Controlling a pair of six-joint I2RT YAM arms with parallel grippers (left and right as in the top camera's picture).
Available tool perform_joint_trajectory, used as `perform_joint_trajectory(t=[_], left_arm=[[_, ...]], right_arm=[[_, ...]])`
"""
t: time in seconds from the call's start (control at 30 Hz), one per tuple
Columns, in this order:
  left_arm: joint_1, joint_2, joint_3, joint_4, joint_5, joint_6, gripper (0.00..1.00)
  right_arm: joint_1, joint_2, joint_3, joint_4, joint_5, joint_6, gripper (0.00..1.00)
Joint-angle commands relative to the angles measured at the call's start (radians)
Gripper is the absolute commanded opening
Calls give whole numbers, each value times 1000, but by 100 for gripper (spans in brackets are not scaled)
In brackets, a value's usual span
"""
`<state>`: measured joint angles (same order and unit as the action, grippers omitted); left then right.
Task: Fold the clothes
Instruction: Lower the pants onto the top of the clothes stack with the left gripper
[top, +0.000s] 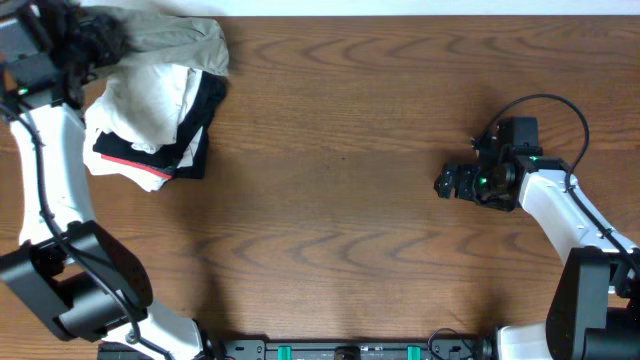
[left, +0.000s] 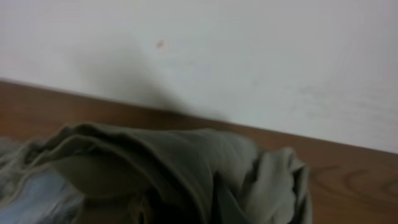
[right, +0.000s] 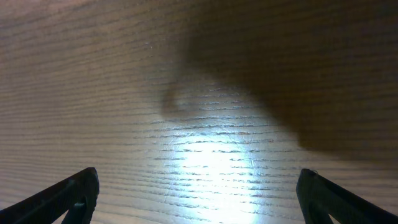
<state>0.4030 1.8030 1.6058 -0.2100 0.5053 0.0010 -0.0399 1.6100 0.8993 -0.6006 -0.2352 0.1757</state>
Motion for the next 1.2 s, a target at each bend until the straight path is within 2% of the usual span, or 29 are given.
perform_joint_trajectory(t=[0.0,0.2,0.43,0.57,0.7,0.83,0.87,0.97,1.03,1.1,1.17], left_arm=[[40,-42,31,-68,-1,28,6],[45,-53,31,-226,-1,-54,6],[48,-68,31,-526,-8,-218,6],[64,-68,30,-663,-123,-345,6],[91,-68,15,-742,-204,-415,6],[119,-67,-23,-750,-212,-434,6],[126,-66,-34,-750,-212,-441,12],[148,-63,-56,-750,-211,-456,51],[155,-63,-60,-754,-211,-456,67],[157,-63,-60,-761,-211,-456,73],[157,-64,-60,-766,-201,-456,73]], right_arm=[[2,0,-7,5,-8,10,99],[2,0,-7,5,-8,10,99],[2,0,-7,5,-8,10,99],[2,0,-7,5,-8,10,99],[2,0,-7,5,-8,10,99],[2,0,-7,5,-8,10,99],[2,0,-7,5,-8,10,99],[2,0,-7,5,-8,10,99],[2,0,-7,5,-8,10,99],[2,0,-7,5,-8,10,99],[2,0,-7,5,-8,10,99]])
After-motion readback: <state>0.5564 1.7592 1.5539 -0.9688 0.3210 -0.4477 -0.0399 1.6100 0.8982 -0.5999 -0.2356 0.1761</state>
